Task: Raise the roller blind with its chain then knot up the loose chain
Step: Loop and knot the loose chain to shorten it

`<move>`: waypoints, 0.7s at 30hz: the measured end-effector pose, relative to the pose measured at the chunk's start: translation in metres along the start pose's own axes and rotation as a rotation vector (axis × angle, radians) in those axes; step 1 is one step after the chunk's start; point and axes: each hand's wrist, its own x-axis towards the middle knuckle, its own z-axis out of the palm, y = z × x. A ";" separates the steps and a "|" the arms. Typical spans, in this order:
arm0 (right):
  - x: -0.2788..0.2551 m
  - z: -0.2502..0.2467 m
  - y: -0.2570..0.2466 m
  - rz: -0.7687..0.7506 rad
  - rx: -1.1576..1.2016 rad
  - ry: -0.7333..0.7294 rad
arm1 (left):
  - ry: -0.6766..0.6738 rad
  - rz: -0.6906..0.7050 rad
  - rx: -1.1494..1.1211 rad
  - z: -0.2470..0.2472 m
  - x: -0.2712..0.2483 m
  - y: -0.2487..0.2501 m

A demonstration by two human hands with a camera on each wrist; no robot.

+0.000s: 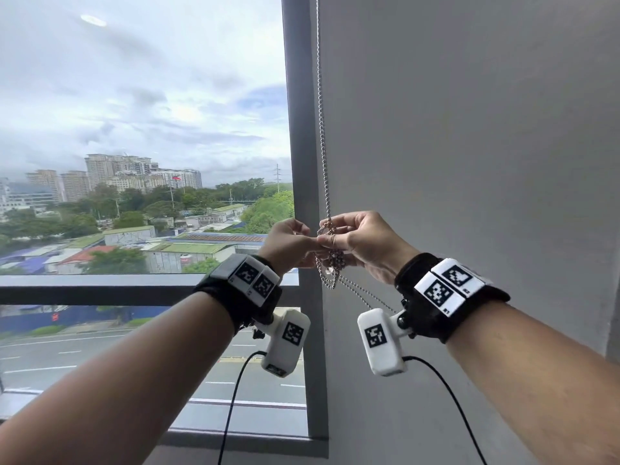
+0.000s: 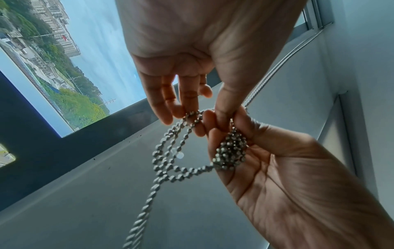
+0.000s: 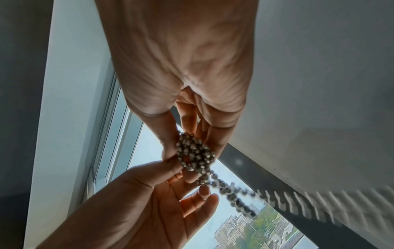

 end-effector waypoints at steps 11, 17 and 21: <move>-0.009 -0.009 -0.003 -0.052 -0.108 -0.006 | -0.076 -0.010 -0.017 -0.006 0.000 0.009; -0.012 -0.007 0.023 -0.041 -0.138 0.030 | 0.026 -0.006 -0.144 -0.011 0.003 0.016; -0.016 -0.003 0.045 -0.084 -0.325 0.062 | -0.005 0.037 -0.337 -0.014 -0.003 0.018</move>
